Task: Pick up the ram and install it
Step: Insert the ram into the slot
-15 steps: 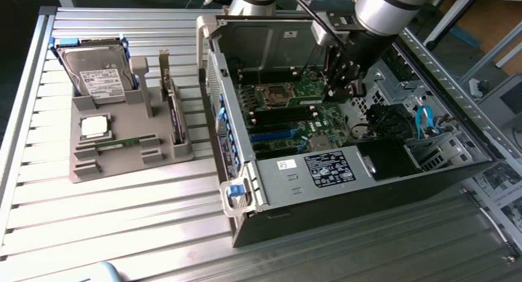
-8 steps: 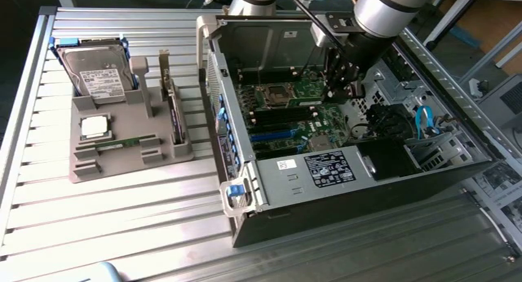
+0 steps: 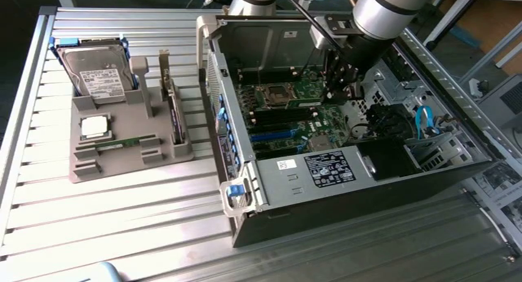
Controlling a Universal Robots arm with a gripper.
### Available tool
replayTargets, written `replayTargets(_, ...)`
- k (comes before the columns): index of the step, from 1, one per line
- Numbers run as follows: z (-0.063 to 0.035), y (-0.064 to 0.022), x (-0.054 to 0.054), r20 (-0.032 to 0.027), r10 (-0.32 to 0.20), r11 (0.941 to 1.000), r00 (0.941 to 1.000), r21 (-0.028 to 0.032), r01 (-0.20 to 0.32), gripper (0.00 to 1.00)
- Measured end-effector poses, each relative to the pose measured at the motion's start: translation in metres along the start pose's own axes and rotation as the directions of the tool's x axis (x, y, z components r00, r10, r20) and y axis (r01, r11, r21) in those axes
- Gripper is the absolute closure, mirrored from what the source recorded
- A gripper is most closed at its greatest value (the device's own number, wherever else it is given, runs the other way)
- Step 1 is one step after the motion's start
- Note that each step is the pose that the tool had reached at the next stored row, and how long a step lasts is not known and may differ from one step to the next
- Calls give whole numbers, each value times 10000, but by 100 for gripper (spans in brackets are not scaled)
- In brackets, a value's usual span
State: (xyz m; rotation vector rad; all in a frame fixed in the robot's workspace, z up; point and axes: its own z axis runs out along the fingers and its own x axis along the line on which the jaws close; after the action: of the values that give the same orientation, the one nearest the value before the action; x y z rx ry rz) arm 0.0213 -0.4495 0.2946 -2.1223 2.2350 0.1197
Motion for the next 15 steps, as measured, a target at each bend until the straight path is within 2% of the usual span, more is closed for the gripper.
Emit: replayTargets(15,54,-1,5,0,0,10000,10000,0,0,88)
